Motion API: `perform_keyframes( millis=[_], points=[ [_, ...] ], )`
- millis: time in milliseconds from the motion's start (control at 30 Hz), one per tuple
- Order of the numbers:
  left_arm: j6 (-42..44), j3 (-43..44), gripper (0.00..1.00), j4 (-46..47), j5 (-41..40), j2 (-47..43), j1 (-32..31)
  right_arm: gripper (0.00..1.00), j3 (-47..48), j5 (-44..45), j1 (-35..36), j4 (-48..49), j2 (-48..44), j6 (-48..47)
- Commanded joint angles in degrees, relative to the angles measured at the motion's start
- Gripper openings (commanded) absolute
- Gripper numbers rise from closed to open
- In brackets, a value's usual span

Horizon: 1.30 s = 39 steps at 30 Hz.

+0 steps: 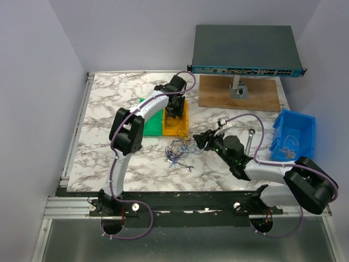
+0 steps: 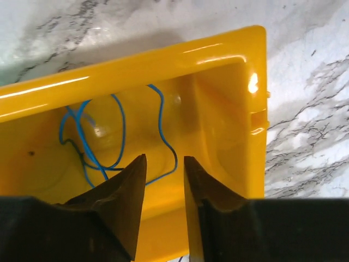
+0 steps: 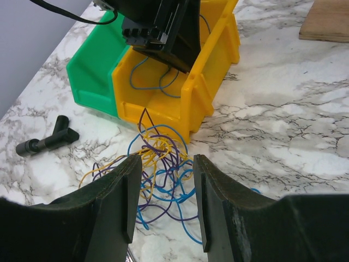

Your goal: Untangle the cables

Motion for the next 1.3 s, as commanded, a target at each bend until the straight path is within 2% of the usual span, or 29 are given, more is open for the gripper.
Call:
perform_keyframes(
  millis=[0,200,367,567,667,767,867,967,1133,1267],
  points=[
    [2.9,2.6,0.39,-3.1,-4.1,-3.6,-0.3,0.5,-0.5,1.7,0.3,1.3,-0.7,-1.1],
    [4.7,6.3,0.5,-10.5,-7.7,-5.2,-0.3,0.5,-0.4,1.6,0.3,1.1,-0.3,-1.0],
    [5.5,2.2,0.59,-9.3,-8.3,-12.0,-1.4,0.52,-0.2,1.5,0.3,0.8,-0.1,-1.0],
    [6.2,-10.7,0.74,-0.2,-6.2,-24.4,-4.9,0.59,-0.2,2.5,0.3,0.1,-0.5,-0.5],
    [5.6,-20.6,0.75,8.0,0.4,-31.1,-5.5,0.66,-0.1,3.2,0.2,-0.8,-0.6,0.3],
    [4.7,-30.2,0.76,15.2,4.3,-36.1,-6.8,0.66,0.8,5.4,0.2,-3.3,0.2,1.0],
    [3.4,-37.4,0.76,21.8,4.6,-38.9,-8.1,0.59,1.1,5.3,0.2,-4.0,0.9,1.5],
    [1.9,-43.1,0.73,26.6,4.1,-40.4,-8.5,0.47,1.5,4.7,0.2,-4.0,1.9,1.9],
    [-0.9,-49.4,0.71,33.8,5.1,-41.5,-8.7,0.36,3.6,3.8,0.2,-5.9,4.6,2.0],
    [-2.4,-50.3,0.64,36.3,6.0,-39.5,-9.1,0.15,4.6,4.0,0.2,-6.7,5.6,1.9]
  ],
)
